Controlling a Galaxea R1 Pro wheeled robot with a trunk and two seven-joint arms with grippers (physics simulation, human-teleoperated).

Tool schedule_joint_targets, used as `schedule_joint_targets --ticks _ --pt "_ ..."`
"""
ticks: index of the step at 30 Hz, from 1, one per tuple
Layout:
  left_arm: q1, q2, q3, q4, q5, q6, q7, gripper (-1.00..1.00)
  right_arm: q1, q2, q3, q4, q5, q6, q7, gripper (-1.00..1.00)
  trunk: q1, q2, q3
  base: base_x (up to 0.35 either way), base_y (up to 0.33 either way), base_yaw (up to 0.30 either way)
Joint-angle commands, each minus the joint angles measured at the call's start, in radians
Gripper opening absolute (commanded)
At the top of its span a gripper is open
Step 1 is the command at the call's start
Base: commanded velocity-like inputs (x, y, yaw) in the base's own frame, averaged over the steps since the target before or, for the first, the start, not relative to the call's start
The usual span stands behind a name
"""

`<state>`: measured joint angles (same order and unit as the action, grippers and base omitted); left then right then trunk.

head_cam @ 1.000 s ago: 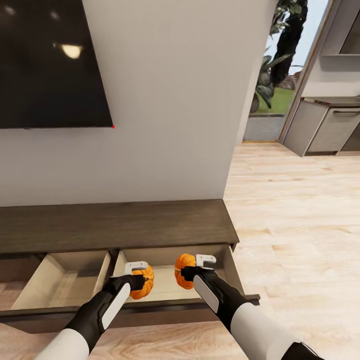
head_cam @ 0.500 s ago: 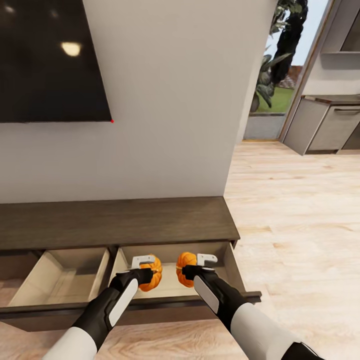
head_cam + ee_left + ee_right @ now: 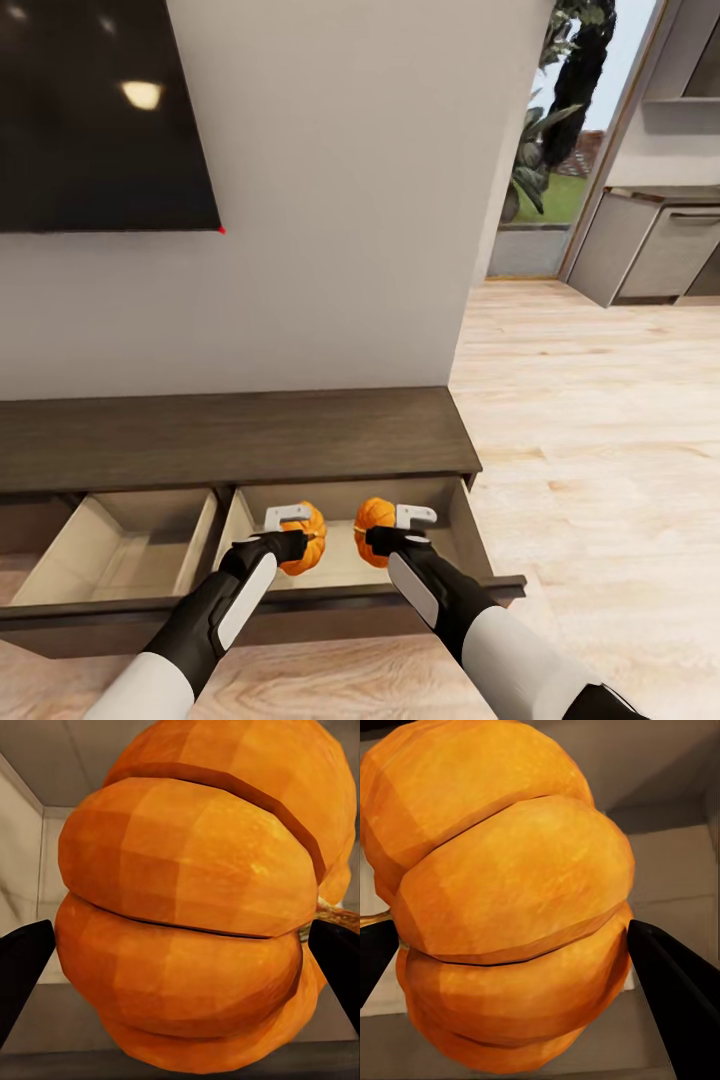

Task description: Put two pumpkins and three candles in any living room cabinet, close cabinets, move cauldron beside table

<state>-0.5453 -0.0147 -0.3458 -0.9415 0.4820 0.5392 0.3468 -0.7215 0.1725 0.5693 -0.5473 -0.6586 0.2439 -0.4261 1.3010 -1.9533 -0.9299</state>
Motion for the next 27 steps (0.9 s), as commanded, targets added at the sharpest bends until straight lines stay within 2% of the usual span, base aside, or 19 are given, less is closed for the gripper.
schedule_joint_targets --ticks 1,3,6,21,27 --pt "-0.001 0.001 -0.002 -0.002 0.010 0.001 0.010 -1.00 -0.001 0.000 0.006 -0.002 0.004 0.003 -0.008 -1.00 0.004 -0.008 -0.004 0.000 0.000 0.000" --pt "-0.001 0.000 -0.002 -0.002 0.010 0.000 0.010 -1.00 -0.001 0.000 0.006 -0.002 0.027 0.002 -0.008 -1.00 0.011 -0.022 -0.010 0.000 0.000 0.000" --pt "-0.001 0.000 -0.002 -0.002 0.010 -0.001 0.010 -1.00 -0.001 0.001 0.006 -0.002 0.038 0.002 -0.008 -1.00 0.023 -0.043 -0.020 0.000 0.000 0.000" --pt "-0.001 -0.002 -0.003 -0.003 0.011 -0.008 0.011 -1.00 -0.001 0.001 0.002 -0.005 0.032 0.026 -0.005 -1.00 0.080 -0.148 -0.067 0.000 0.000 0.000" --pt "-0.001 -0.018 -0.004 -0.003 0.006 -0.029 0.011 -1.00 -0.001 0.001 0.001 -0.004 0.028 0.069 -0.006 -1.00 0.080 -0.148 -0.067 0.000 0.000 0.000"
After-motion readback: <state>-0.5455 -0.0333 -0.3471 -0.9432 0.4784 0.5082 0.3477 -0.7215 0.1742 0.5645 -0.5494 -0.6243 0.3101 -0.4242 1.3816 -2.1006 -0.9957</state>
